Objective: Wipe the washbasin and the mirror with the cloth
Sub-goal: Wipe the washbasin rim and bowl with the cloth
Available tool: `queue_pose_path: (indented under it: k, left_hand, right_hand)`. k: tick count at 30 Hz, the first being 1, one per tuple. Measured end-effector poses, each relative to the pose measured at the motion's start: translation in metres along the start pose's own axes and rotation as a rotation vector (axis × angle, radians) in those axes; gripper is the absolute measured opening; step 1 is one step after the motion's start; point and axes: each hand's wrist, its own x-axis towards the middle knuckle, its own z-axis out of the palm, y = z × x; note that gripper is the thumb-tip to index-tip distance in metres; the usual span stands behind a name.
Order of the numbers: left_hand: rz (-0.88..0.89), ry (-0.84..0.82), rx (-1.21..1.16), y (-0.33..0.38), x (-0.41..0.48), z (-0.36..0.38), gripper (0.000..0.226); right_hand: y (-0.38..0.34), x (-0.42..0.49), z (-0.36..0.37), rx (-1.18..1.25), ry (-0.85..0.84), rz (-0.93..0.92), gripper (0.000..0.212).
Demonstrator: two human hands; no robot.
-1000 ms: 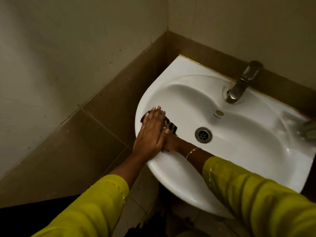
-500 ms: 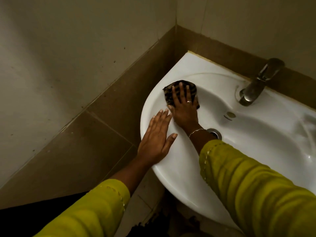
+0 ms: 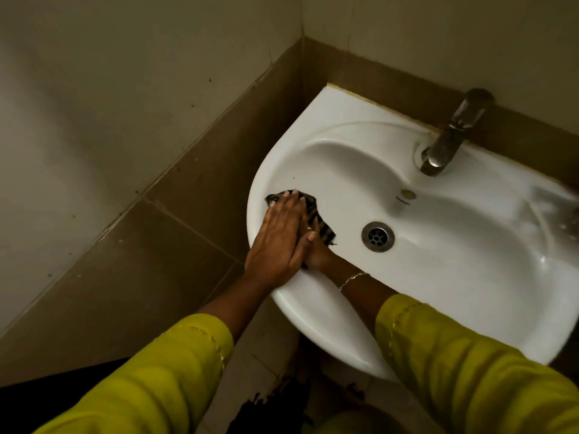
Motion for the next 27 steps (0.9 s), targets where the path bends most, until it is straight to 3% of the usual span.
queue_pose_path:
  k: [3,6,11,22,27]
  left_hand:
    - [-0.025,-0.001,-0.009,0.003,0.0,0.0,0.065]
    - [-0.025,-0.002,-0.005,0.002,-0.001,0.0,0.065]
    - [-0.02,-0.017,0.03,0.0,0.0,-0.001,0.067]
    - [-0.015,-0.054,0.13,-0.002,0.002,0.002,0.069]
    - [-0.015,-0.067,0.159,-0.002,0.002,0.002,0.07]
  right_hand:
    - [0.0,-0.018,0.004,0.093,-0.077,0.057,0.047]
    - [0.003,-0.035,0.009,0.053,-0.134,-0.144,0.051]
    - [0.026,-0.074,0.001,-0.032,-0.303,-0.199,0.055]
    - [0.097,-0.163,-0.07,-0.335,-0.675,-0.058,0.055]
    - [0.12,-0.174,-0.116,-0.665,-0.812,0.081,0.061]
